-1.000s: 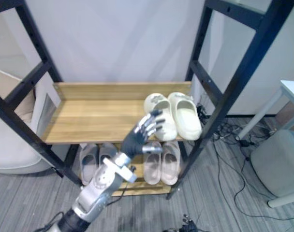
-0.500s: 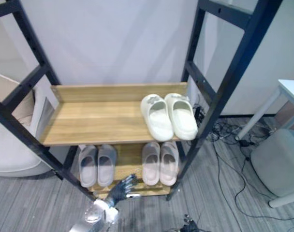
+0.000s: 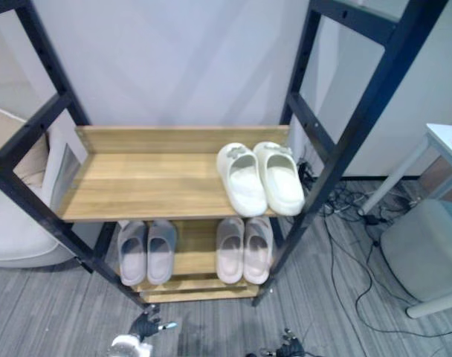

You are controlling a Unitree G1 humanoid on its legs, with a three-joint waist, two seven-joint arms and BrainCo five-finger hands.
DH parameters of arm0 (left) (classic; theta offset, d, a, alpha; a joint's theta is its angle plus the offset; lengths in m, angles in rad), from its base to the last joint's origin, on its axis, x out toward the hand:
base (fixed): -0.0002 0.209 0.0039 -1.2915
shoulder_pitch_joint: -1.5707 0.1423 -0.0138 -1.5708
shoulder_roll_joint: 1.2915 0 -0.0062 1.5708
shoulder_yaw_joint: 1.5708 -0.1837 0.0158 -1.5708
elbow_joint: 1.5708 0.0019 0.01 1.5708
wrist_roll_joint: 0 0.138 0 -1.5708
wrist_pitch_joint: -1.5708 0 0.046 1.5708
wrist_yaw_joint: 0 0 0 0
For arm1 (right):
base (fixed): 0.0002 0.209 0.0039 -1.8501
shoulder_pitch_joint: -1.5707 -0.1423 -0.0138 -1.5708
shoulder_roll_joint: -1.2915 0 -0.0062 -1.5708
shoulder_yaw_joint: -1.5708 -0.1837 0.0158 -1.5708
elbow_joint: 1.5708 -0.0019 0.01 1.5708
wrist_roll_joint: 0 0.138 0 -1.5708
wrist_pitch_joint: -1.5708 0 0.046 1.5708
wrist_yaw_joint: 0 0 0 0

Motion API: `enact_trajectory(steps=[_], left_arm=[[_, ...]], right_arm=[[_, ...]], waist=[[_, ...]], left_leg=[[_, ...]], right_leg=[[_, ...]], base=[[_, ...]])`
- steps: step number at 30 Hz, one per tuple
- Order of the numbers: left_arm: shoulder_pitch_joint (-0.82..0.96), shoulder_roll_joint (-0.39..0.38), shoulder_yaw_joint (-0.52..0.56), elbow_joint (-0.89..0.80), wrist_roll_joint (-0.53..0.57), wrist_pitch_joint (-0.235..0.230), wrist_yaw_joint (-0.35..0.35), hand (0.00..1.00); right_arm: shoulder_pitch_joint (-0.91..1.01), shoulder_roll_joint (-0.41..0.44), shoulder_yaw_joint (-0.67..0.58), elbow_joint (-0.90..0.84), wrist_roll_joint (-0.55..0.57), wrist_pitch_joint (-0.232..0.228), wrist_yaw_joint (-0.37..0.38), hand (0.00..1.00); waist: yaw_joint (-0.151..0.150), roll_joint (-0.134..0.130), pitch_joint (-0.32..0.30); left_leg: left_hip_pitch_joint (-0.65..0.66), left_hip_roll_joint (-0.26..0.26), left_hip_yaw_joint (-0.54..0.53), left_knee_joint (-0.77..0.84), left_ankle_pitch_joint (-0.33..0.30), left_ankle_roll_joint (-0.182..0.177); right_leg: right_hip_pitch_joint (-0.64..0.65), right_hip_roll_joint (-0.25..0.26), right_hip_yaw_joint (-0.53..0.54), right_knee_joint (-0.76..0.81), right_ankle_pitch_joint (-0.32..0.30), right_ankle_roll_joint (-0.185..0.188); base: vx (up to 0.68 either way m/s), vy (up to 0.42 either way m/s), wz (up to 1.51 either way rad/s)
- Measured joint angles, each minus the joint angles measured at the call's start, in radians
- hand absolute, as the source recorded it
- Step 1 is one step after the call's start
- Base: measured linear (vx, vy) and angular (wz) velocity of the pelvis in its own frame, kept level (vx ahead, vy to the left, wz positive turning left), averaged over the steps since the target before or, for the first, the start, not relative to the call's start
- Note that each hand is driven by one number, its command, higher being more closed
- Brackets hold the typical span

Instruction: Organize the slippers on the shoe rack

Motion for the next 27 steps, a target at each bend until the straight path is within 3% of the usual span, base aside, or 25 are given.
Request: enact_trajectory(steps=[9,16,18,19,22,24,27], left_arm=[[0.007,-0.035,0.096,0.059,0.010,0.009,0.032,0.00],[0.010,-0.036,0.098,0.060,0.008,0.010,0.039,0.00],[0.005,-0.038,0.105,0.058,0.008,0.009,0.040,0.00],[0.004,-0.037,0.106,0.058,0.008,0.009,0.041,0.00],[-0.005,-0.047,0.104,0.057,0.009,0.009,0.052,0.00],[-0.005,-0.046,0.101,0.057,0.010,0.009,0.056,0.00],[-0.017,-0.034,0.096,0.055,0.012,0.010,0.069,0.00]], right_arm=[[-0.007,0.001,-0.003,0.000,0.001,0.000,0.000,0.00],[-0.022,0.002,-0.003,0.000,0.000,0.000,0.000,0.00],[-0.060,0.007,-0.003,0.022,-0.001,0.001,0.000,0.00],[-0.068,0.007,-0.003,0.027,-0.001,0.002,0.001,0.00],[-0.102,0.003,-0.001,0.024,-0.001,0.002,0.001,0.00],[-0.103,0.007,0.003,0.025,-0.001,0.002,0.001,0.00],[-0.098,0.036,0.010,0.024,0.000,0.001,0.001,0.00]], waist=[[0.001,0.001,0.008],[0.002,0.002,0.013],[0.009,0.003,0.030],[0.010,0.001,0.034],[0.017,0.013,0.059],[0.016,0.013,0.061],[0.019,-0.013,0.060]], left_leg=[[0.002,-0.002,-0.001,-0.018,0.000,0.000],[0.003,-0.006,-0.002,-0.028,-0.001,-0.001],[0.002,-0.009,0.001,-0.010,-0.018,0.002],[0.002,-0.011,-0.001,-0.005,-0.022,0.003],[0.000,-0.023,-0.055,0.035,-0.040,0.011],[-0.007,-0.040,-0.126,0.042,-0.038,0.014],[-0.060,-0.076,-0.272,0.056,-0.010,0.013]], right_leg=[[-0.003,0.000,0.001,-0.005,-0.002,0.003],[-0.005,0.000,0.001,-0.005,-0.006,0.007],[-0.070,-0.034,0.009,0.164,-0.090,0.015],[-0.083,-0.042,0.011,0.203,-0.108,0.016],[-0.188,-0.088,0.079,0.513,-0.140,0.025],[-0.191,-0.090,0.141,0.572,-0.143,0.021],[-0.172,-0.089,0.236,0.570,-0.209,-0.028]], base=[[0.00,0.000,0.00],[0.03,0.004,0.00],[0.04,0.023,-0.03],[0.01,0.014,0.07],[-0.03,0.024,0.48],[0.04,0.001,1.13],[0.04,-0.119,1.45]])
